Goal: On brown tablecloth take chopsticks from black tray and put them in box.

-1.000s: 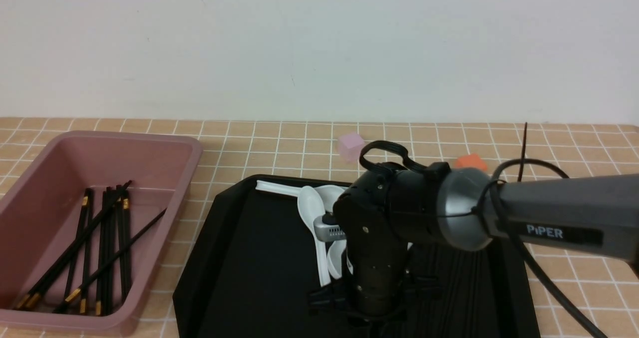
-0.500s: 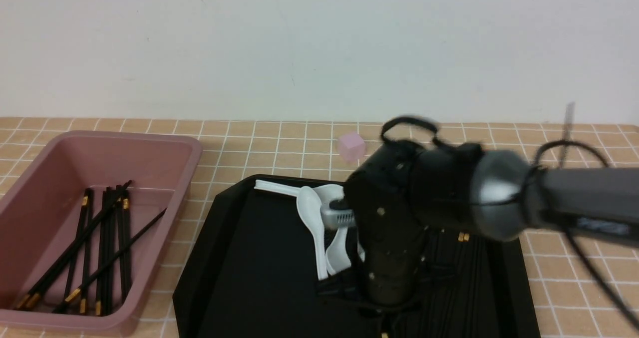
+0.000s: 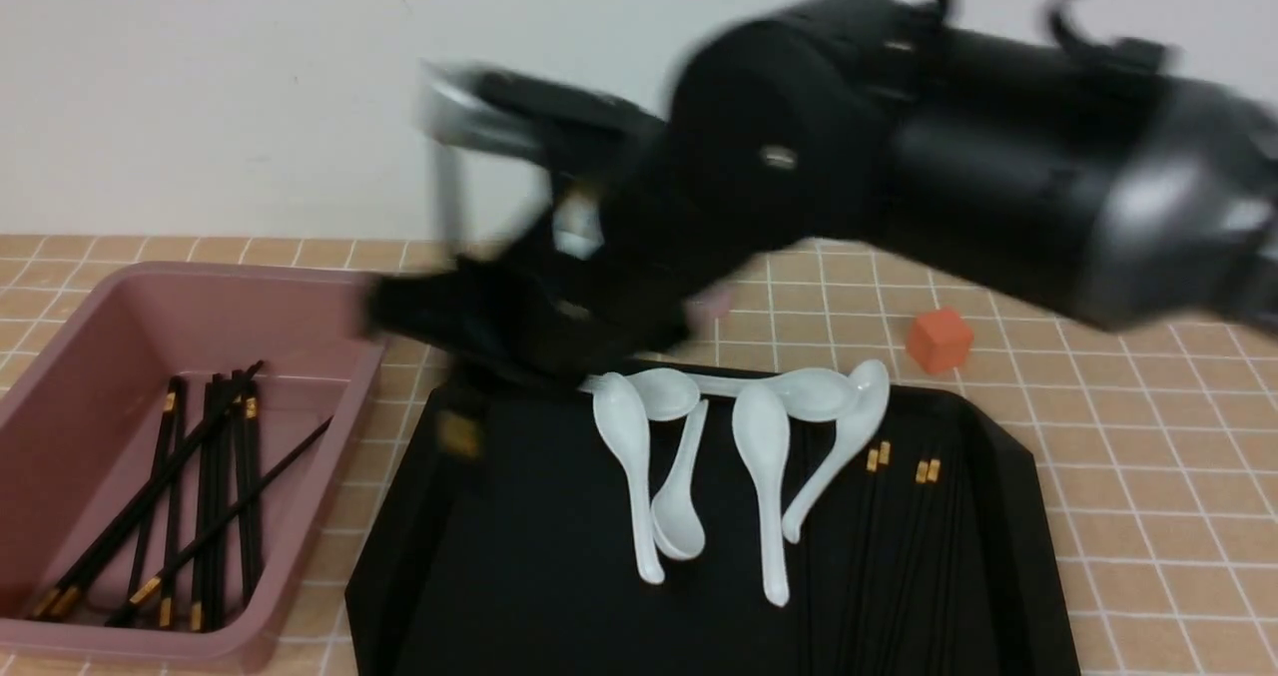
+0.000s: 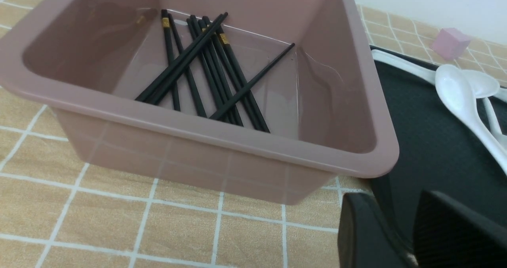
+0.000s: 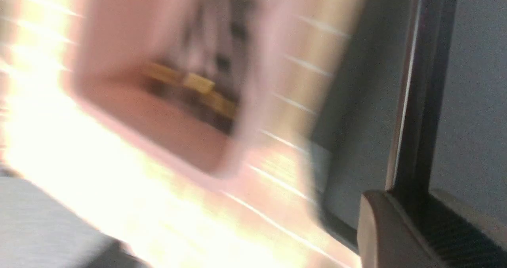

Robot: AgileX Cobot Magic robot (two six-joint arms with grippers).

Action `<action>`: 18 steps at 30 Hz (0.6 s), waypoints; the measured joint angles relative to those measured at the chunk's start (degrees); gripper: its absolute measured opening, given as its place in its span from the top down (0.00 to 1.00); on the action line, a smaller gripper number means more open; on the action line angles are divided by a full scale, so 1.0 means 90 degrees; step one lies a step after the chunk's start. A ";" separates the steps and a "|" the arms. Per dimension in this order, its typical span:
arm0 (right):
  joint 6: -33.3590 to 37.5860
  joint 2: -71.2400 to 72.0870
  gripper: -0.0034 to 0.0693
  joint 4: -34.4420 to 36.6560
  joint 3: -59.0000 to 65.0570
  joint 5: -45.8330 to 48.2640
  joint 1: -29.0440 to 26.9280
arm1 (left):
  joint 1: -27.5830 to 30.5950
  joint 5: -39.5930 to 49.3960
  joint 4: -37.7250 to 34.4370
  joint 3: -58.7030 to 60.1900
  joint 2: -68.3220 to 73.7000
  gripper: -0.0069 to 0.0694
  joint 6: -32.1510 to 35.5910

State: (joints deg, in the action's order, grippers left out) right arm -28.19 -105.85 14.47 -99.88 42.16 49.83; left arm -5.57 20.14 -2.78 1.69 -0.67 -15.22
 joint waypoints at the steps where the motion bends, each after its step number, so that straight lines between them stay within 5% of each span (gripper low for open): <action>1: 0.0204 -0.0208 0.77 0.0249 -0.0190 -0.0293 0.0058 | 0.0000 0.0000 0.0000 0.0000 0.0000 0.63 0.0000; 11: 0.2216 -0.2375 0.77 0.3109 -0.1203 -0.2999 0.0549 | 0.0000 0.0000 0.0000 0.0000 0.0000 0.61 0.0000; 18: 0.3048 -0.3069 0.72 0.3794 -0.1331 -0.3429 0.0620 | 0.0000 0.0000 0.0000 0.0000 0.0000 0.60 0.0000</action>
State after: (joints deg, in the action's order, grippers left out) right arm -0.76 -133.47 48.62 -111.86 11.30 55.41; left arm -5.57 20.14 -2.78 1.69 -0.67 -15.22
